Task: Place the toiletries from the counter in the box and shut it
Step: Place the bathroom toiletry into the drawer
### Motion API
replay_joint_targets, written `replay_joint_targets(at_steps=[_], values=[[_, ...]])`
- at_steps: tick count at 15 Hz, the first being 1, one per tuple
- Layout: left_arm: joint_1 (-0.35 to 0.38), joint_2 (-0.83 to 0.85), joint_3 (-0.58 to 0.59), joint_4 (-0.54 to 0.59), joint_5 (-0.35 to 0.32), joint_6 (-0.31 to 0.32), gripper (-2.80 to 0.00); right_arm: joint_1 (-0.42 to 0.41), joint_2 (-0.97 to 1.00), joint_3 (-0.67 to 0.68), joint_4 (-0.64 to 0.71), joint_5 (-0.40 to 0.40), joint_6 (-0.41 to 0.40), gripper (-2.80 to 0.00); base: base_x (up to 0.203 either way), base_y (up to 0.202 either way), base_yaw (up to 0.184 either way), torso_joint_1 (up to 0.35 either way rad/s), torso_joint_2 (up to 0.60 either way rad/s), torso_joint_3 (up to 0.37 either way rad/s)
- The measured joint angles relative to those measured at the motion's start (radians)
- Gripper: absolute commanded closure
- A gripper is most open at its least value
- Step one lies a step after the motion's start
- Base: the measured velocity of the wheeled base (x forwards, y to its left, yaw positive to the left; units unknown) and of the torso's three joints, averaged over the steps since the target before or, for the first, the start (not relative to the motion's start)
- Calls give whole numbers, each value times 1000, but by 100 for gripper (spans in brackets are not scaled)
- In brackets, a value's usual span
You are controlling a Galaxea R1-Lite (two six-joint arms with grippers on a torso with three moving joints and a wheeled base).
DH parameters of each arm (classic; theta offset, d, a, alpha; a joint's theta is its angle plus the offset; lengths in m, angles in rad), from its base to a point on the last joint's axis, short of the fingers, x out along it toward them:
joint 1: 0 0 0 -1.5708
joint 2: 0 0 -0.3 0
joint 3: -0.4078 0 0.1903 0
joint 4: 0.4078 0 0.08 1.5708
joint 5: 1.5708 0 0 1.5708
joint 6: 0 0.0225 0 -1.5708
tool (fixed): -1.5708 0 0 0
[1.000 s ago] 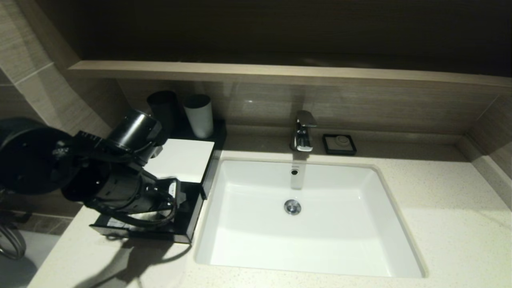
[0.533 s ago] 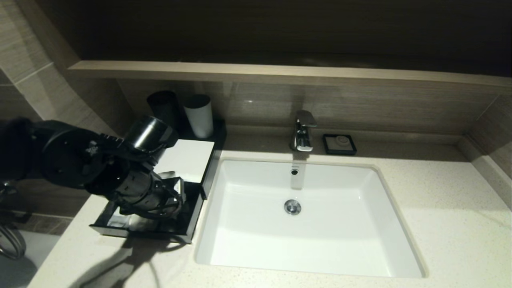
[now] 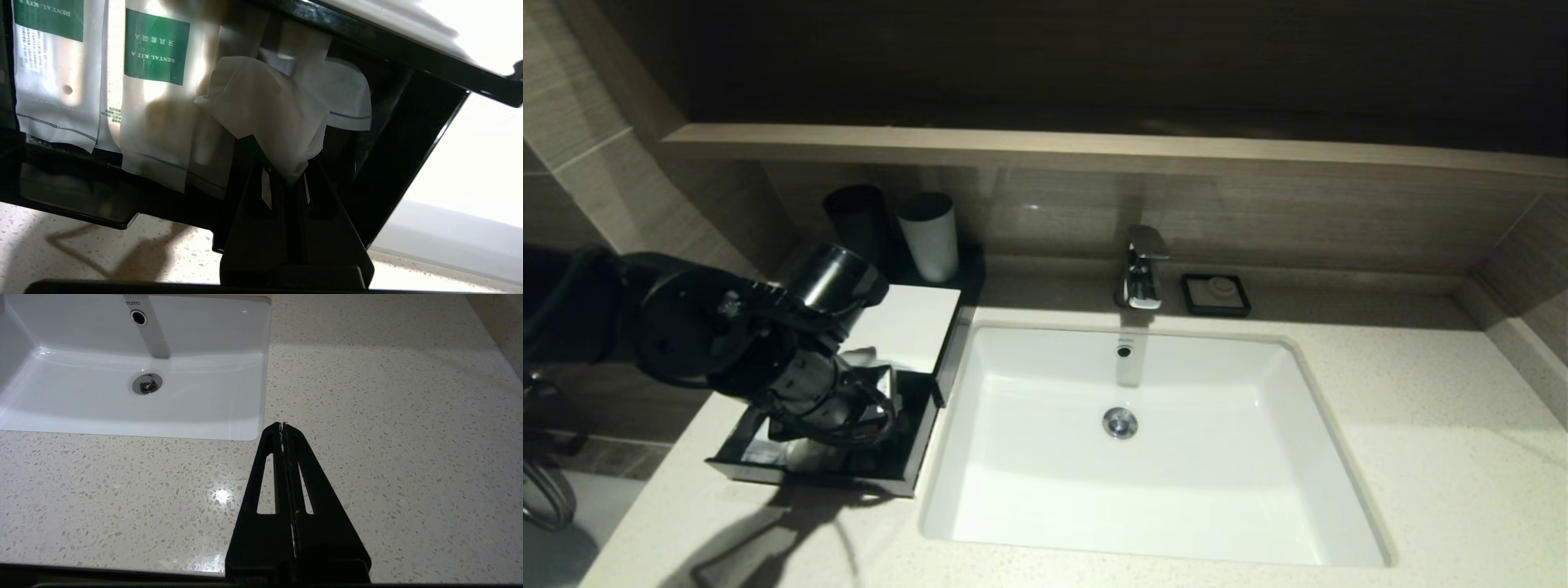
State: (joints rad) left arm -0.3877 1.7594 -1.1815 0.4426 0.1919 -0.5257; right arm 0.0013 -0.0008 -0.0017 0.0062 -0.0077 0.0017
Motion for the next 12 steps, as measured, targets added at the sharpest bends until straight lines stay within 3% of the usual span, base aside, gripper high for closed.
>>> replay_joint_targets(at_steps=[2,3,12], values=[[3,10,-2,0,0,0,0,0,0,0,0,0,0,0,0,0,0,0,0,0],[7,15,-3,-1,0,0,-280,0,0,0,0,0,0,0,0,0,0,0,0,0],[13,-2,-15,4,0,1,-280,0,0,0,0,0,0,0,0,0,0,0,0,0]])
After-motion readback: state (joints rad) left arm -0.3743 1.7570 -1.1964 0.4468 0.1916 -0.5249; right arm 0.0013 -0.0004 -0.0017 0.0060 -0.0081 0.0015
